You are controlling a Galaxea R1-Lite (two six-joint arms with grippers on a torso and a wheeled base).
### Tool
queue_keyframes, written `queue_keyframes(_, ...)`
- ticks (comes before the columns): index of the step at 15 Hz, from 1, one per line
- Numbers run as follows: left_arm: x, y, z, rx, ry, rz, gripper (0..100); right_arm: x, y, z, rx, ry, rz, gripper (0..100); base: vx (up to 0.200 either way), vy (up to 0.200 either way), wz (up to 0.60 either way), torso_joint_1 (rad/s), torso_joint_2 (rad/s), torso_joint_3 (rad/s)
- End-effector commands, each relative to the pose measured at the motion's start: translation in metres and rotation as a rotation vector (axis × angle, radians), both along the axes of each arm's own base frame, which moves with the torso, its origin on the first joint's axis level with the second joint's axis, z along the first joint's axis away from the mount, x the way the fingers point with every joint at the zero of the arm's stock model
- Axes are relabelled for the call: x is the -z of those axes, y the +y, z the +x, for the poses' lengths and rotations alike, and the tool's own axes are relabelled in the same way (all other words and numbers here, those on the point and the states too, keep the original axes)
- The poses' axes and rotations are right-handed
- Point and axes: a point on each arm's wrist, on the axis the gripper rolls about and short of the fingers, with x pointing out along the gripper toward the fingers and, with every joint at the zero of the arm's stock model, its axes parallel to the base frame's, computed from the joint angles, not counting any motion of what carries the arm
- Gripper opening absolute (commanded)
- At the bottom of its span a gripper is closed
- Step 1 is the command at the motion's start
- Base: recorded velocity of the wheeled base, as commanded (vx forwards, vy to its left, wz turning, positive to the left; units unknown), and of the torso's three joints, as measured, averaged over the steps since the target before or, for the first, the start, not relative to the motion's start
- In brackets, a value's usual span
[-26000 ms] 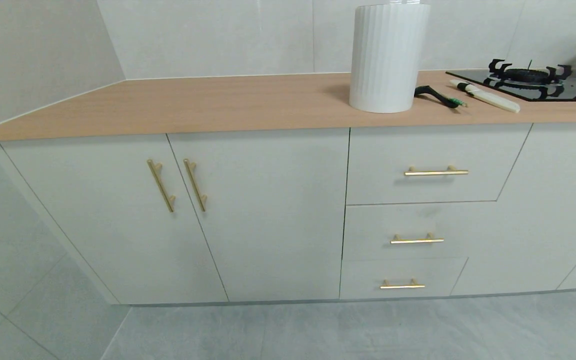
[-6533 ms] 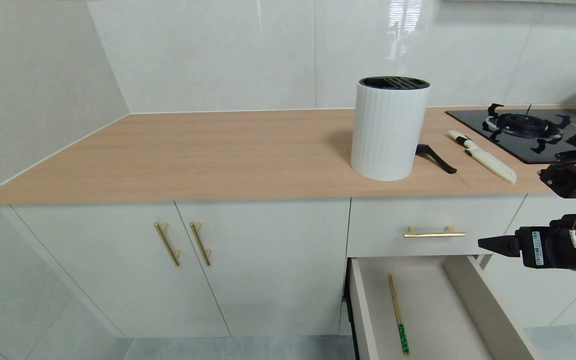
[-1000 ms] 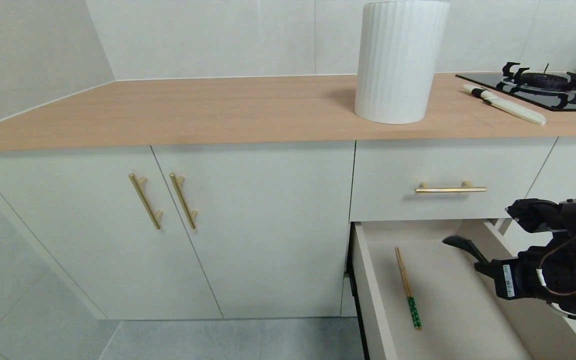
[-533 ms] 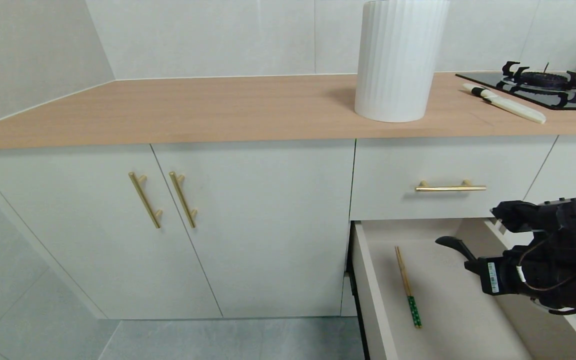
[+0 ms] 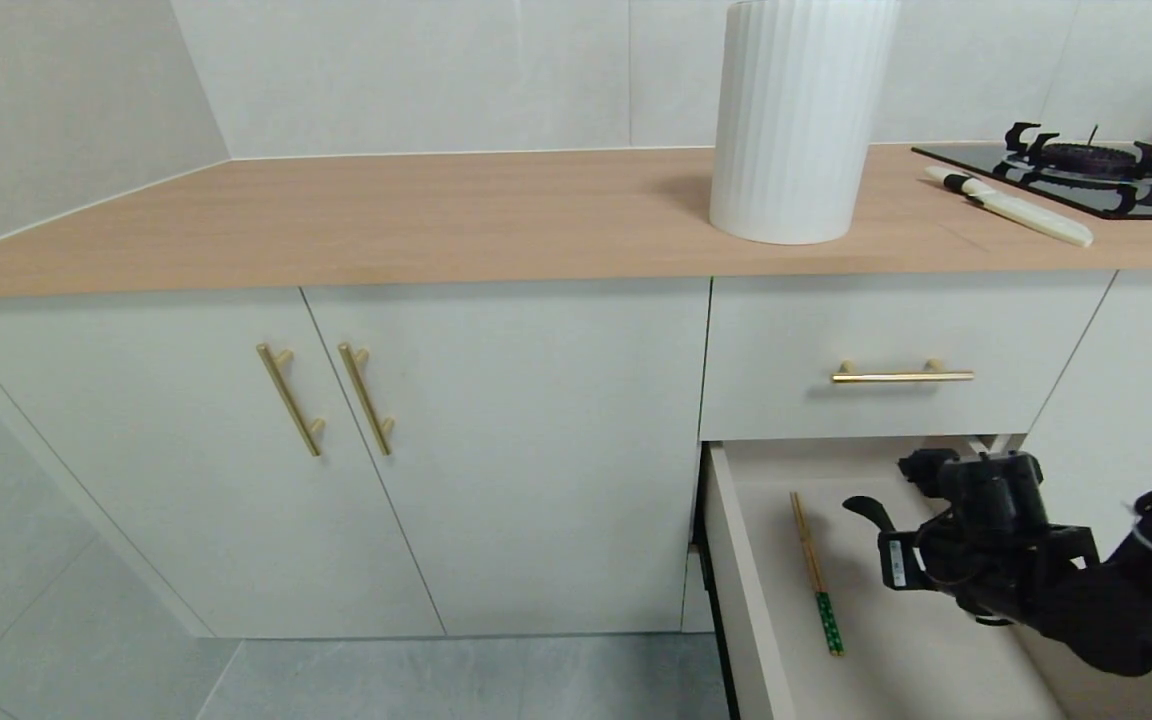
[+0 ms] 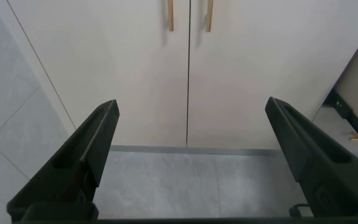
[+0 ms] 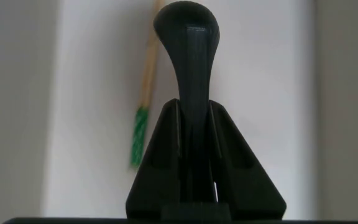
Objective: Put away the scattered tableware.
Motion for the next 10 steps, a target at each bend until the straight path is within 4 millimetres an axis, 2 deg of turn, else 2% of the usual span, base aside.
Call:
queue_keyframes(1, 0.0, 0.0, 0.0, 0.0, 0.0, 0.0, 100, 0.069, -0.008, 0.013, 0.034, 0.068, -0.029, 0, 0.0, 0.0, 0.0, 0.0, 0.0, 0.0)
queue_keyframes(6, 0.0, 0.0, 0.0, 0.0, 0.0, 0.0, 100, 0.082, -0.007, 0.023, 0.031, 0.074, -0.04, 0, 0.0, 0.0, 0.0, 0.0, 0.0, 0.0)
queue_keyframes(10, 0.0, 0.0, 0.0, 0.0, 0.0, 0.0, 100, 0.081, -0.011, 0.027, 0.046, 0.064, -0.038, 0, 0.0, 0.0, 0.0, 0.0, 0.0, 0.0)
